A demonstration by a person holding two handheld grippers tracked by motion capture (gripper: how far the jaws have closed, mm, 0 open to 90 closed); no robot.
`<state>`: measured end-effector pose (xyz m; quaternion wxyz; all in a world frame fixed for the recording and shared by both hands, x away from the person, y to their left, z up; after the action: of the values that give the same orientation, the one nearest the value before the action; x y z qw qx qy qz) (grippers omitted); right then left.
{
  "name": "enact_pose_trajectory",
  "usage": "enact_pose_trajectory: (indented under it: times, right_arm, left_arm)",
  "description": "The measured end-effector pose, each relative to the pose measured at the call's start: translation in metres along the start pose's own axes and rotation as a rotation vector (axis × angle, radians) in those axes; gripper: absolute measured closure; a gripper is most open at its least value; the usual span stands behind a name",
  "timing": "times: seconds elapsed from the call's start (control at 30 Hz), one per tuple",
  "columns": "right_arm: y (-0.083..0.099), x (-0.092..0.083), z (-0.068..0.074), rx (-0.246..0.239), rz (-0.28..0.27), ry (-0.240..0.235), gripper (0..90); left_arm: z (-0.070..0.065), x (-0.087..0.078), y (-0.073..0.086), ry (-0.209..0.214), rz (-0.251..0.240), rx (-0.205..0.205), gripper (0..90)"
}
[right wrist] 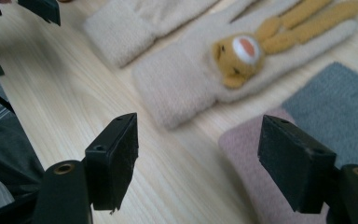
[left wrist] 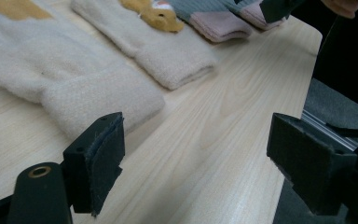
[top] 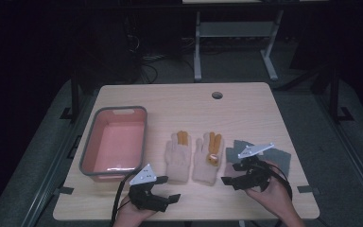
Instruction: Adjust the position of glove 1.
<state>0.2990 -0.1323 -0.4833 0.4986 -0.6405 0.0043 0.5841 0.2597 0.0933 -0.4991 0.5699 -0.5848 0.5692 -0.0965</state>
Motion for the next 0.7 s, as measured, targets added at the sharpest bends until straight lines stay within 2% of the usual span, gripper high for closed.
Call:
enact_pose_trajectory:
  times: [0.17, 0.4, 0.5, 0.7]
  right_arm:
    - [-0.016, 0.003, -0.001, -0.015, 0.020, -0.003, 28.7]
    - [-0.031, 0.013, -0.002, -0.034, 0.059, -0.007, 29.8]
    - [-0.038, 0.017, -0.003, -0.051, 0.066, -0.002, 29.8]
    - [-0.048, 0.025, -0.002, -0.062, 0.094, -0.003, 29.9]
  left_arm:
    - [0.001, -0.001, -0.001, -0.003, -0.002, 0.014, 19.0]
    - [0.000, -0.001, -0.001, 0.001, -0.009, -0.002, 19.0]
    - [0.000, 0.000, -0.001, 0.018, -0.014, -0.021, 19.0]
    - [0.001, 0.000, 0.000, 0.011, -0.004, -0.015, 19.0]
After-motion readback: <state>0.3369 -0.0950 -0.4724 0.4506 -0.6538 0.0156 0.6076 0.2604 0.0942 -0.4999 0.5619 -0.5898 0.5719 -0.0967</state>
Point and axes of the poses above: each handheld gripper's, and its own axes: x roughly forward along the jaws, y roughly out of its underside, z roughly to its left, the point moved 9 cm from there along x, roughly forward along the jaws, and after that the axes turned 5 degrees about -x, right-handed, at the moved point
